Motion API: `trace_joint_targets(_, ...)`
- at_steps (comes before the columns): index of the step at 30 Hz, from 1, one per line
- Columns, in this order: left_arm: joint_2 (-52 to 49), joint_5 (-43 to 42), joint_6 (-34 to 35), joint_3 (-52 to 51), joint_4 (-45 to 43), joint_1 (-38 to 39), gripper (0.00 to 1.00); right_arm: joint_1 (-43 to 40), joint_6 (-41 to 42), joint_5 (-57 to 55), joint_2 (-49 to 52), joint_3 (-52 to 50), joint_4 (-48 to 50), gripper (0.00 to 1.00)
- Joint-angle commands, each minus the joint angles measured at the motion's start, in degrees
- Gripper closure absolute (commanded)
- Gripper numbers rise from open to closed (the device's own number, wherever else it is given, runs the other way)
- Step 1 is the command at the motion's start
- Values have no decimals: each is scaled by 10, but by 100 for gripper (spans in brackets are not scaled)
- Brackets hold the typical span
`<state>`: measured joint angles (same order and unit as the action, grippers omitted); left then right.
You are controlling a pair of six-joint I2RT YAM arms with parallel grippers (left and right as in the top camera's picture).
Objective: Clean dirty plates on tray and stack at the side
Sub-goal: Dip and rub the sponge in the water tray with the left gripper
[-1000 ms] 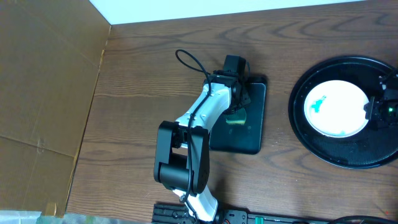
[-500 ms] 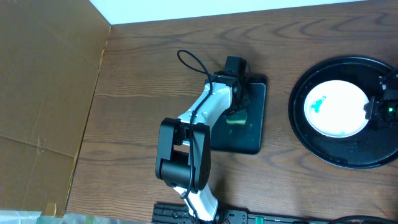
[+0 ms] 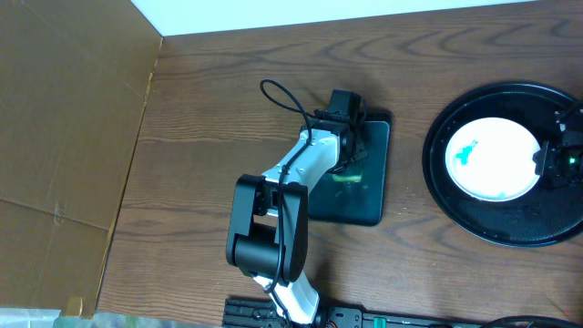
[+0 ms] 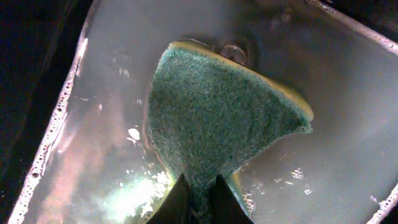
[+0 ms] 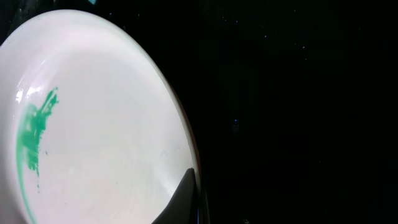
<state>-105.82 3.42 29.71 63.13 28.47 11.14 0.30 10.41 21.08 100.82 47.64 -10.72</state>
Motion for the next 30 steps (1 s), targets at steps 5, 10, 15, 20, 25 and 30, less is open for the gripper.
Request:
trace_joint_targets(5,39,7,-10,-6,21,-1,93,5,-9,-28,10,1,-4,99)
trace_joint_targets(10,49,7,-10,-8,20,-1,93,5,-9,-29,10,1,-4,99)
trace_joint_targets(15,25,7,-9,-37,-4,-1,93,5,-9,-29,10,1,-4,99)
trace_joint_targets(20,7,7,-10,-50,-16,-1,93,5,-9,-28,10,1,-5,99)
trace_joint_targets(25,27,7,-11,-42,-13,-1,93,5,-9,-28,10,1,-5,99)
trace_joint_targets(30,97,7,-17,-37,2,-1,93,5,-9,-29,10,1,-4,99)
